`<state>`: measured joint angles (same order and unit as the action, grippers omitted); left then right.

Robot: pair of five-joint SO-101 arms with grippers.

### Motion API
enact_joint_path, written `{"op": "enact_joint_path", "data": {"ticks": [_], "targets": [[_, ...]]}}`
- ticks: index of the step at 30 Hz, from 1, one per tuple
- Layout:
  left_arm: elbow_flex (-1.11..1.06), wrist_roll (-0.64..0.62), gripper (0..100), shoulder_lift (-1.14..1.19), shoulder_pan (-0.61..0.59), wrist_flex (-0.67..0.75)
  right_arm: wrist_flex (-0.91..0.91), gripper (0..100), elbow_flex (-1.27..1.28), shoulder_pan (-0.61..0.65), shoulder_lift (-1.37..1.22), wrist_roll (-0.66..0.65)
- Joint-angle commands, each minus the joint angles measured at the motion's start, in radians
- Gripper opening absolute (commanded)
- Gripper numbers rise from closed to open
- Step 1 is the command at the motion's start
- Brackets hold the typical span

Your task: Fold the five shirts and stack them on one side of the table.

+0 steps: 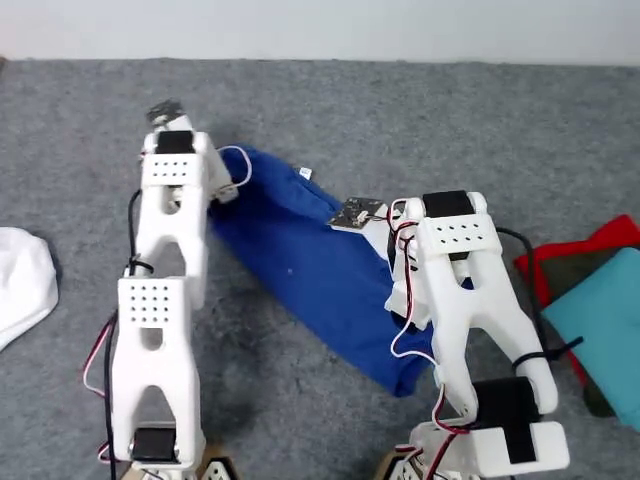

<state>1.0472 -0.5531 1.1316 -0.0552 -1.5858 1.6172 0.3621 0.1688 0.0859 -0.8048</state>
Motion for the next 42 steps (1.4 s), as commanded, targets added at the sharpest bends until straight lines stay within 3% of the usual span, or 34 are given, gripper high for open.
{"op": "enact_joint_path", "data": {"ticks": [1, 6, 14, 20, 30, 42], "targets": [[0.013, 0.061, 1, -0.003, 0.028, -0.038, -0.008, 31.4, -0.002, 0.001, 0.042, -0.003], [0.050, 0.064, 1, -0.011, 0.040, -0.176, -0.007, 31.4, -0.002, -0.001, 0.042, -0.003], [0.016, 0.235, 1, -0.152, -0.115, -0.173, 0.002, 31.4, -0.003, -0.002, 0.044, -0.003], [-0.236, 0.354, 1, -0.331, -0.222, -0.173, -0.007, 31.4, -0.006, 0.004, 0.044, -0.003], [-0.727, 0.632, 1, -0.479, -0.252, -0.170, 0.002, 31.4, -0.006, -0.002, 0.044, -0.003], [-0.733, 0.713, 1, -0.488, -0.514, -0.170, 0.004, 31.4, -0.006, -0.002, 0.044, -0.003]]}}
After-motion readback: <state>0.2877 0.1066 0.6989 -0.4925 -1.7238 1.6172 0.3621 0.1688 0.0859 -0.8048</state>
